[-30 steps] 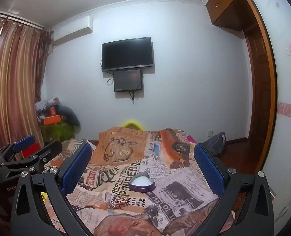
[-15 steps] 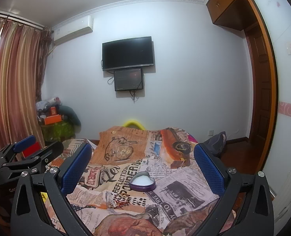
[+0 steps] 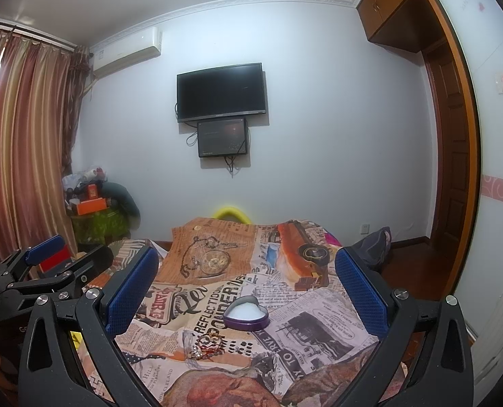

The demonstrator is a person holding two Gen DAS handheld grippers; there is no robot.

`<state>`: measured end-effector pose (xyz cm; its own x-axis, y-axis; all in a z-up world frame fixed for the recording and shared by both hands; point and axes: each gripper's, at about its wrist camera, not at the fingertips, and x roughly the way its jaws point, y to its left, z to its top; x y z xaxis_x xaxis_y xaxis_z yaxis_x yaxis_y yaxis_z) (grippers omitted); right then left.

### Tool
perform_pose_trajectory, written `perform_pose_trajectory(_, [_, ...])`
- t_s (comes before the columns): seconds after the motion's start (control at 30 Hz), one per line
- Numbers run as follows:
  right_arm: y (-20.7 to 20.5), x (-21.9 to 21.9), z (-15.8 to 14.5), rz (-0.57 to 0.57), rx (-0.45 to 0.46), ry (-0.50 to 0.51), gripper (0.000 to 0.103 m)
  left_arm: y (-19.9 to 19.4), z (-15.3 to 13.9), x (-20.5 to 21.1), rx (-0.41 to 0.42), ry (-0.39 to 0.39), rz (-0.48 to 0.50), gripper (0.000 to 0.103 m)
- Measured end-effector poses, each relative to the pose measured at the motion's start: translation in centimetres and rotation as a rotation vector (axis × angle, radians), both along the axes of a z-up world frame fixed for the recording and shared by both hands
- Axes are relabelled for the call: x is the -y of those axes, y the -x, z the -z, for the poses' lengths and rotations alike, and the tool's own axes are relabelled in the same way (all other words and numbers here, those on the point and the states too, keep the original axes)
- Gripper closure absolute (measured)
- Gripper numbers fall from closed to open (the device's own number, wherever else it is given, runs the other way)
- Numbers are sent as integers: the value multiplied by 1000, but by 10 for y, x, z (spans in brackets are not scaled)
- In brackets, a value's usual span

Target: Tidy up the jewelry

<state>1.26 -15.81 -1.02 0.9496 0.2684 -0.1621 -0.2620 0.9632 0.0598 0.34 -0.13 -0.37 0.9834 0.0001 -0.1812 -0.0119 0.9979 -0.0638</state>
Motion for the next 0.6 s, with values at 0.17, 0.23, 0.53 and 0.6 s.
perform_pose_trajectory(0.17, [0,0,1,0,-2,-1,0,-1,0,0,-2,1,2,0])
perform_pose_trajectory(0.23, [0,0,1,0,-3,-1,0,-1,1,1,-3,1,4,0])
perform_pose_trajectory(0.53, [-1,1,1,-1,-3,-2,0,0,2,1,-3,0,1,0])
perform_pose_trajectory(0.6, [-1,2,1,-3,-4,-2,0,0,3,1,-5,0,2,0])
